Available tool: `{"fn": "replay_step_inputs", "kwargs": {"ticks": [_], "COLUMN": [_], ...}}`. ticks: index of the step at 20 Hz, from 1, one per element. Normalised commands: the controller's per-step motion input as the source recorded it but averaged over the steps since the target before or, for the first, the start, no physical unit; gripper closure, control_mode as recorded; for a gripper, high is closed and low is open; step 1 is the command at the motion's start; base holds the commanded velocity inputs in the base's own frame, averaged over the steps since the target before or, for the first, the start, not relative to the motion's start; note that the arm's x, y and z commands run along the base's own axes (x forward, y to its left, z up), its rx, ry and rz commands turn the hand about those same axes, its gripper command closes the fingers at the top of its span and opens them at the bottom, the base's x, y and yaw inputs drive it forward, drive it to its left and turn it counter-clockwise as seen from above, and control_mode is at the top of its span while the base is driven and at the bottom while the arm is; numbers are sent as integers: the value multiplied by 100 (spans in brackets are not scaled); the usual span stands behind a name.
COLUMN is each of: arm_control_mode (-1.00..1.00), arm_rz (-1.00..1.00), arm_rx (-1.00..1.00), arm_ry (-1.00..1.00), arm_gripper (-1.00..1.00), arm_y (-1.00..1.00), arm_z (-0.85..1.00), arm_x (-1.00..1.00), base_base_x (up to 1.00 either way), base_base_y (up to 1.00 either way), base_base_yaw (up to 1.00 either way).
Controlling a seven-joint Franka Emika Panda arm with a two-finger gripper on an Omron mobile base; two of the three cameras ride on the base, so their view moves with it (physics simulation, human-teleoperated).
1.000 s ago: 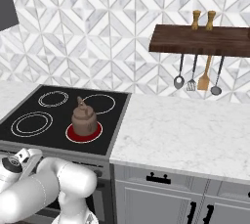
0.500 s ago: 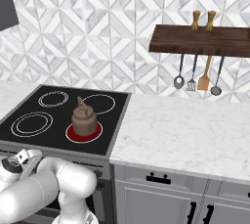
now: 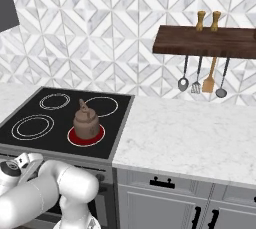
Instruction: Turn off the front right burner of the stove.
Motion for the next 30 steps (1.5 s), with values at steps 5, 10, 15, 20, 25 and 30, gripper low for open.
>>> {"fn": "replay_step_inputs", "kwargs": {"ticks": [5,10,15,20,25,30], "arm_control_mode": [-100,-100,-100,-100,-100,-100], "arm_rz": [0,0,-8,-14,-25,-30], "arm_rx": [0,13,30,42,53,56], "arm_ry": [8,5,5,3,0,-1], "arm_gripper": [100,100,100,100,100,100], "arm_y": [0,-17,-37,-52,-70,-74], "arm_z": [0,7,11,14,4,4], "arm_x": [29,27,33,64,87,92], "base_base_x": [0,0,0,0,0,0], "base_base_y": [0,0,0,0,0,0], "base_base_yaw": [0,0,0,0,0,0]}}
